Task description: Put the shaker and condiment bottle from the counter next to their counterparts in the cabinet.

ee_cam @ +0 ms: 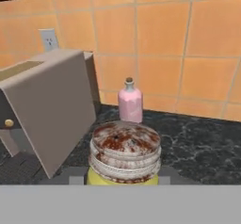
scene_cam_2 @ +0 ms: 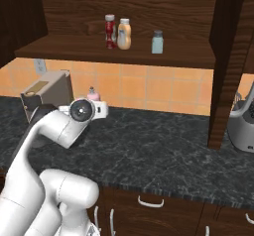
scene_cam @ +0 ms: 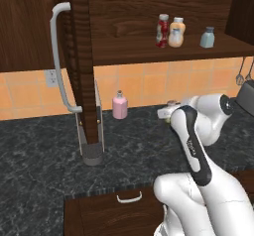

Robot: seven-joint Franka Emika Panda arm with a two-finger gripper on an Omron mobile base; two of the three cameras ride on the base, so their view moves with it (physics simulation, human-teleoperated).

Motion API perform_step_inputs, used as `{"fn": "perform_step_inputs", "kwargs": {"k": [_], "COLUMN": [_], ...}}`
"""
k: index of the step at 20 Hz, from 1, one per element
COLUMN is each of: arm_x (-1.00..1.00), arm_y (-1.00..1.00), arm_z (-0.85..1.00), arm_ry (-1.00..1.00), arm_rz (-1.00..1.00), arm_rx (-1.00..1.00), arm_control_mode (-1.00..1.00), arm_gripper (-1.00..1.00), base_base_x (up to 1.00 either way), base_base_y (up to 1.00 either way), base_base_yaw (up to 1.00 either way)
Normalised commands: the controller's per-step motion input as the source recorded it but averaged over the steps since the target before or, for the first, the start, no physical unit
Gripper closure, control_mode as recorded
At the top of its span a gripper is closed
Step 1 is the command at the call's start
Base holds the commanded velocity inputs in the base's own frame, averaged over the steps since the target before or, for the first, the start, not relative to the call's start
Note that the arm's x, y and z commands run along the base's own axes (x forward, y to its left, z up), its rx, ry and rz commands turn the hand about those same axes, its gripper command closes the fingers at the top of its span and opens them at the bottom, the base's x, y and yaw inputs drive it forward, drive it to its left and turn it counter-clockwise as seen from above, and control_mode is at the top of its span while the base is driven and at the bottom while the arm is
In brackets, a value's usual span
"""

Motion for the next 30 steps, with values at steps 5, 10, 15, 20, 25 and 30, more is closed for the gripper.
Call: {"fn": "perform_step_inputs", "kwargs": {"k": [5, 10, 15, 20, 25, 30], "arm_x": [-0.17, -0.28, -0.39, -0.41, -0.5, -0.4], "arm_y": [-0.32, -0.38, -0.46, -0.5, -0.54, -0.25], "arm_z": [0.74, 0.68, 0.67, 0.46, 0.39, 0.56], "arm_ry": [0.0, 0.0, 0.0, -0.03, -0.27, -0.26], "arm_rz": [-0.42, -0.41, -0.38, -0.26, -0.02, 0.0], "arm_rx": [-0.18, -0.24, -0.24, -0.12, 0.11, 0.04], "arm_control_mode": [-1.0, -1.0, -1.0, -1.0, -1.0, -1.0], "arm_gripper": [1.0, 1.0, 1.0, 1.0, 1.0, 1.0], "base_base_x": [0.0, 0.0, 0.0, 0.0, 0.0, 0.0], "base_base_y": [0.0, 0.0, 0.0, 0.0, 0.0, 0.0], "base_base_yaw": [0.0, 0.0, 0.0, 0.0, 0.0, 0.0]}}
